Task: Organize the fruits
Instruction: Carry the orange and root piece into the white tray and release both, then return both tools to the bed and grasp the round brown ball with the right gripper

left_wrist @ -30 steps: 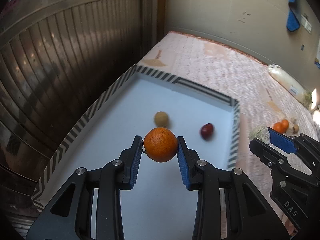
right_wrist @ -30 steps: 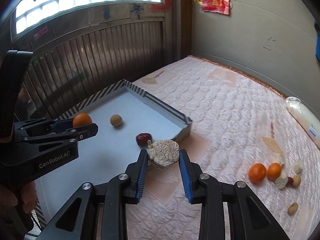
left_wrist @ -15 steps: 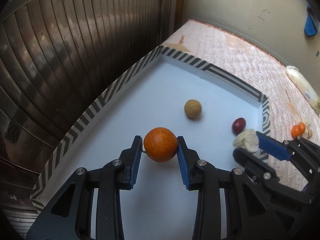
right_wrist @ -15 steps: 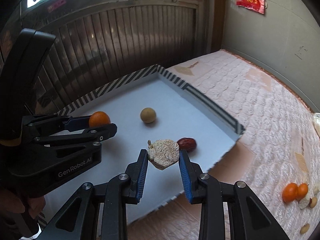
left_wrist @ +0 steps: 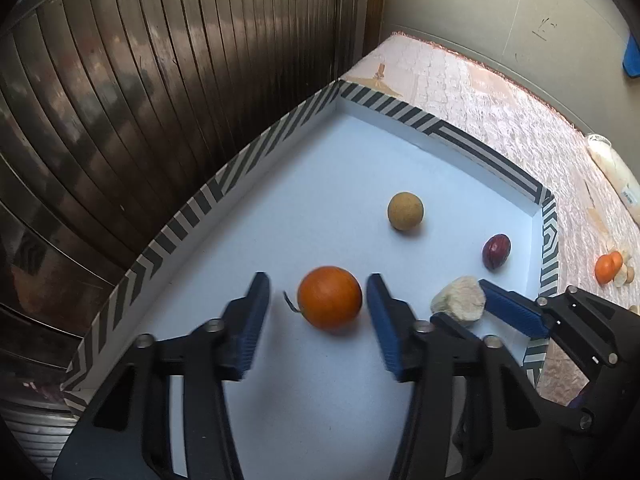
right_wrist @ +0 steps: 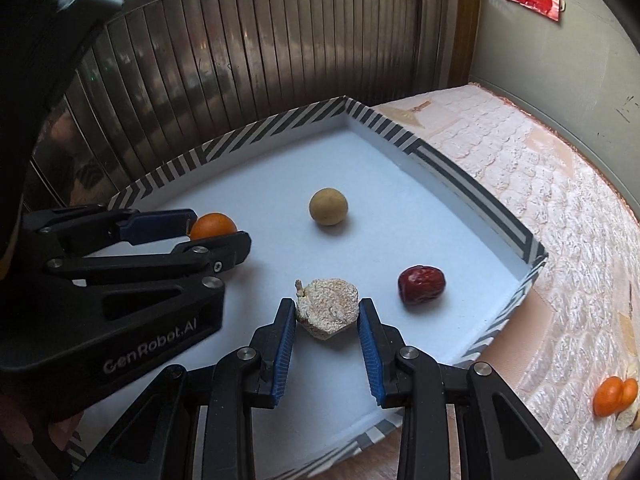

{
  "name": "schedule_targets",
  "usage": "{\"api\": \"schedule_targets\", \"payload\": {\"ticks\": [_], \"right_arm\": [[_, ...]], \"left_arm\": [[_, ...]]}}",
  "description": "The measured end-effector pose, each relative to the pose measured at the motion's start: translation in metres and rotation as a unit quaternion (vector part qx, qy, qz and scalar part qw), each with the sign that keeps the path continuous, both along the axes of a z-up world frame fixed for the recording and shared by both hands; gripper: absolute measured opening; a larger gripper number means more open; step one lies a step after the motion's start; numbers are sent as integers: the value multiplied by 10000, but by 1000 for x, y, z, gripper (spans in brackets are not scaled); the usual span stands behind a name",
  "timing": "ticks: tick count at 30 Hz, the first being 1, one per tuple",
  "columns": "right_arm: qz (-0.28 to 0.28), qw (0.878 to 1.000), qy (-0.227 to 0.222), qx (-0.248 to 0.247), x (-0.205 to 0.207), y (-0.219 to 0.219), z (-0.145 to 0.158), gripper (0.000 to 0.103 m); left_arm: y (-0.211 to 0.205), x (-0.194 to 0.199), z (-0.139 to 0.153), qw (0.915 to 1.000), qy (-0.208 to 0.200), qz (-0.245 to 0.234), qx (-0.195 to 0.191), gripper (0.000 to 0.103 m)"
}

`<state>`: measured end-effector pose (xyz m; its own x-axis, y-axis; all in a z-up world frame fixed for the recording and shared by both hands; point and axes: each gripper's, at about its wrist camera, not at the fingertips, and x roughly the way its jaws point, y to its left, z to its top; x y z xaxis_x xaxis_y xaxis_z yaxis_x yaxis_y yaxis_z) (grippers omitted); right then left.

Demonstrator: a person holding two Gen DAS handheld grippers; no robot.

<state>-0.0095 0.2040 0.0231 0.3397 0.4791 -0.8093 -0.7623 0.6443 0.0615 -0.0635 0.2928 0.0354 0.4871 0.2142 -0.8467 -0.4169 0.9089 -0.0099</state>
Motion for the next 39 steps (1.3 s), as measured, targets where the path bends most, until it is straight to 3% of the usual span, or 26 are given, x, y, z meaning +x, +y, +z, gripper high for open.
{"api": "schedule_targets", "payload": {"ticks": [2, 11, 19, 28, 39], "right_arm": [[-16, 10000, 10, 17, 0, 0, -1, 31], [-141, 9996, -162, 165, -9, -17, 18, 39], [-548, 9969, -470, 312, -15, -60, 40, 46], [-1380, 9886, -504, 339, -7, -141, 44, 49], [-2467, 9679, -477, 94, -6, -260, 42, 49]], "left_arm": [[-1, -2, 2, 10000, -51, 28, 59, 66], [-6, -9, 13, 9995, -184, 93, 254, 66], [-38, -10, 34, 9977, -480, -173, 440, 66], [-103, 13, 40, 9940, -545, -905, 300, 66], [-180, 37, 33, 9843, -415, -1713, 7, 66]]}}
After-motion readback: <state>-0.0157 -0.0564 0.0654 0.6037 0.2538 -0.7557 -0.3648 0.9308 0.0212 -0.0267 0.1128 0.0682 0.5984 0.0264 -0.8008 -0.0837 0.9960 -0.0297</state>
